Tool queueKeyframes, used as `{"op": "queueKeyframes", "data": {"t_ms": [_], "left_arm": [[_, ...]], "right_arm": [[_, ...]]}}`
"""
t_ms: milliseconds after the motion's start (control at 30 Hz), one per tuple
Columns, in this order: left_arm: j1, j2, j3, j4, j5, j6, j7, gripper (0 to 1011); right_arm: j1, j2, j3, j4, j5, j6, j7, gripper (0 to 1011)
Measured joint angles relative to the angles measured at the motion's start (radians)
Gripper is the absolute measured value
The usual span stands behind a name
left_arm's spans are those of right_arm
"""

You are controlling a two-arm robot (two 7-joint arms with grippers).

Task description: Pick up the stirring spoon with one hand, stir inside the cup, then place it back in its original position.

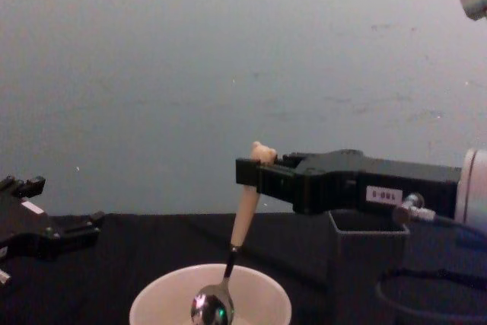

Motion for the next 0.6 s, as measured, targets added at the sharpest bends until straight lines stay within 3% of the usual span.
{"op": "queueKeyframes", "data": {"t_ms": [600], "left_arm": [[0.0, 0.0, 0.0, 0.0, 0.0, 0.0, 0.0, 1001]], "right_arm": [[0.019, 0.005, 0.039, -0.001, 0.05, -0.003, -0.031, 214]]}}
